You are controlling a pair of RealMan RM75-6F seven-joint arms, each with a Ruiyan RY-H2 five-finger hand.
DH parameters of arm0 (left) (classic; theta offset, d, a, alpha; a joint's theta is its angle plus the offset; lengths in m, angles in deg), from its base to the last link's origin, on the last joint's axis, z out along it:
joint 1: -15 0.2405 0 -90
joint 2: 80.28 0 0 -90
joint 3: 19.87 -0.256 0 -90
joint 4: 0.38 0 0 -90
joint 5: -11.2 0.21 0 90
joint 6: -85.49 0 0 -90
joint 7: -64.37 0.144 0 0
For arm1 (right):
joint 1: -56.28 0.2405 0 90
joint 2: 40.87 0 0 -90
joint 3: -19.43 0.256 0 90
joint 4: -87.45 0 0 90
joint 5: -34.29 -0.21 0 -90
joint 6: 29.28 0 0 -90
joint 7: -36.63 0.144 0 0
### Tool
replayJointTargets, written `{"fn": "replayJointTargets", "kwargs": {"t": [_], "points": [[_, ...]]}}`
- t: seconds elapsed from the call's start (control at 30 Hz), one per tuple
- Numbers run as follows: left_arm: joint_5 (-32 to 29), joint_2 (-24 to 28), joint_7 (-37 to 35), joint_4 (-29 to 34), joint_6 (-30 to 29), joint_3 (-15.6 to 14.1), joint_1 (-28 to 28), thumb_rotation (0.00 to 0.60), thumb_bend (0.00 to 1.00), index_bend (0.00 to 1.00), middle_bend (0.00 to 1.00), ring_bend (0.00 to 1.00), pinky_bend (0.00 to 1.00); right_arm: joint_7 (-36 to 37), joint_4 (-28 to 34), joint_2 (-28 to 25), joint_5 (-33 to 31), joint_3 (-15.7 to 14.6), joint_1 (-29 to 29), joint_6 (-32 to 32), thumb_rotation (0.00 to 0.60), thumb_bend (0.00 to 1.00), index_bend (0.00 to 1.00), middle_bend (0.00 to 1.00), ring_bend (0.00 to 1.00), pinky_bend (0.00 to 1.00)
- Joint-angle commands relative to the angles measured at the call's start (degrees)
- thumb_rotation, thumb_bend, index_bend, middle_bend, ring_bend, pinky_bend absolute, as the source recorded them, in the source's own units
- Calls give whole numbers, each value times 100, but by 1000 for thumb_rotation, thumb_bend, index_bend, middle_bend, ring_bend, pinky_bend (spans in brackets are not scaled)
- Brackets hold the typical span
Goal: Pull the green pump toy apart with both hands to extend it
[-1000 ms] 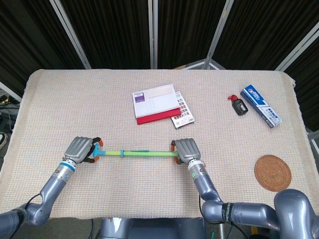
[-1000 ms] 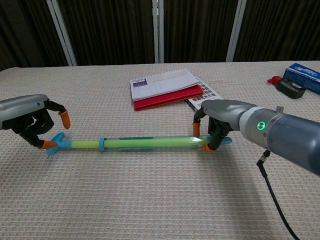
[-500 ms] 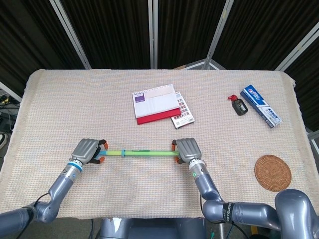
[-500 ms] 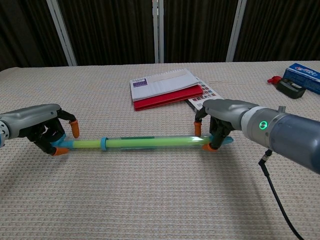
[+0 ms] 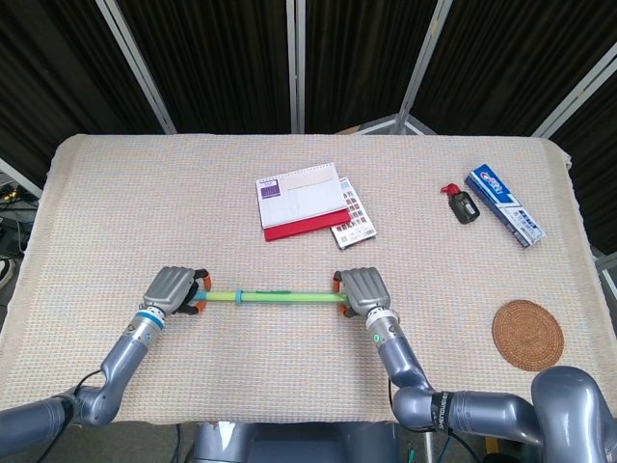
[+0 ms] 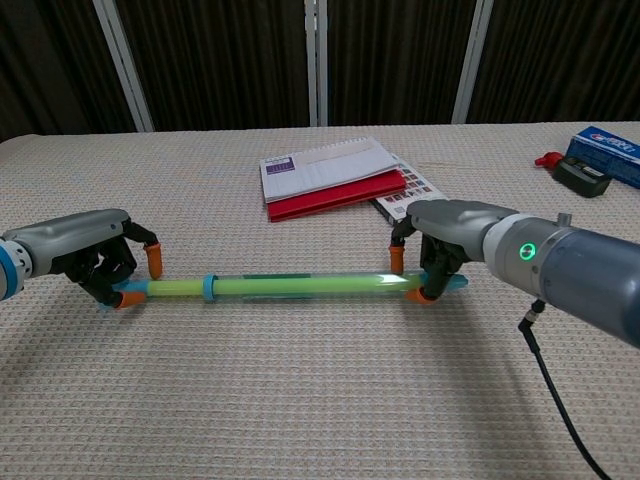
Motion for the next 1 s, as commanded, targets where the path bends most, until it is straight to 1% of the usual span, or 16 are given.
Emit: {"fn": "replayJointTargets", "kwargs": {"t": [0.03, 0.27, 0.43, 0.53, 0.67, 1.0], "points": [[-14, -7, -1, -5, 8, -7, -11, 600, 358, 468, 841, 796, 1000, 8, 2, -3, 0, 2, -2, -2, 600, 384, 596, 1000, 1000, 1000], [-83, -68, 17, -74, 46, -34, -52, 600, 359, 471, 841, 796, 1000, 21, 4, -12, 4, -5, -8, -7, 600, 384, 597, 1000, 1000, 1000], [-134, -91, 14, -99, 53, -35, -68, 600, 389, 525, 841, 796, 1000, 31, -2, -23, 5, -8, -11, -4, 600, 384, 598, 1000, 1000, 1000], [-158, -97, 35, -112, 49, -43, -79, 600, 412, 585, 841, 796, 1000, 42, 1, -29, 10, -7, -13, 0, 600, 383, 598, 1000, 1000, 1000], [-179, -109, 45, -112, -10, -31, -77, 600, 416, 659, 841, 796, 1000, 50, 11, -42, 21, -12, -17, -4, 600, 383, 599, 1000, 1000, 1000], [-200, -64, 97, -93, -114, -33, -65, 600, 416, 708, 841, 796, 1000, 71, 73, -166, 183, -56, -69, -97, 600, 397, 613, 1000, 1000, 1000]]}}
